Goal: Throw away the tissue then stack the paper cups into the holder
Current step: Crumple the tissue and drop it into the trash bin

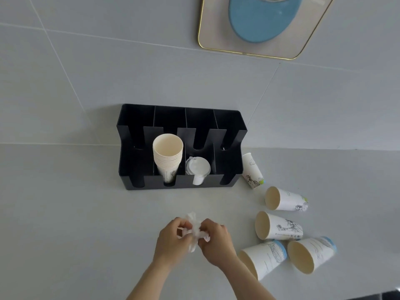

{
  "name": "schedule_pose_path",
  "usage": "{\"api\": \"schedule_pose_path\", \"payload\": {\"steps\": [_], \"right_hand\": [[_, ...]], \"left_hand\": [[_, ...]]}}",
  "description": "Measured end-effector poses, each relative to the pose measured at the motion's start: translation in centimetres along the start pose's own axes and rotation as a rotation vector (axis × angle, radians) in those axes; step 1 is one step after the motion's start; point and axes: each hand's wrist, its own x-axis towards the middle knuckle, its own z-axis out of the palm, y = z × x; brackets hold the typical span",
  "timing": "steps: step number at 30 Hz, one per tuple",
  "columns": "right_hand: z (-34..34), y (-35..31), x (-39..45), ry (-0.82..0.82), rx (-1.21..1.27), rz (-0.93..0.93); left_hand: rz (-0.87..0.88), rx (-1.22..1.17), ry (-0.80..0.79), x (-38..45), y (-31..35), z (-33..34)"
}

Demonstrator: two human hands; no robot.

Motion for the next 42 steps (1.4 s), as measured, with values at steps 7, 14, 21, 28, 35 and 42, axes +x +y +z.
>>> {"api": "schedule_pose_path", "payload": {"steps": [7,14,21,28,35,42], "right_hand": [[-2.0,0.1,-0.1,0.052,0.147,0.076],[-4.3,-0.6,-0.4,-0.039,0.348,0.039],[-8.3,-1.2,-1.3,-0.298,0.629,-0.057],[-10.8,2.2,-0.6,-0.192,0.675,-0.008],[-10.4,4.9,0.3,-0.171,0.575,0.012],[-7.1,3.3,-0.8,-0.377,0.535,-0.069]], "left_hand": [[0.150,-0.033,-0.064,-0.7,0.6,-0.2],[0.262,0.094,0.069,-0.7,0.6,0.5],[0.134,0.011,0.204,-1.4,3.0,2.2],[0.106,0.078,0.277,-3.1,5.9,6.3],[0.051,-0.079,0.236,-5.3,6.4,9.0],[-0.074,-0.178,0.356,-8.4,3.8,7.2]]}}
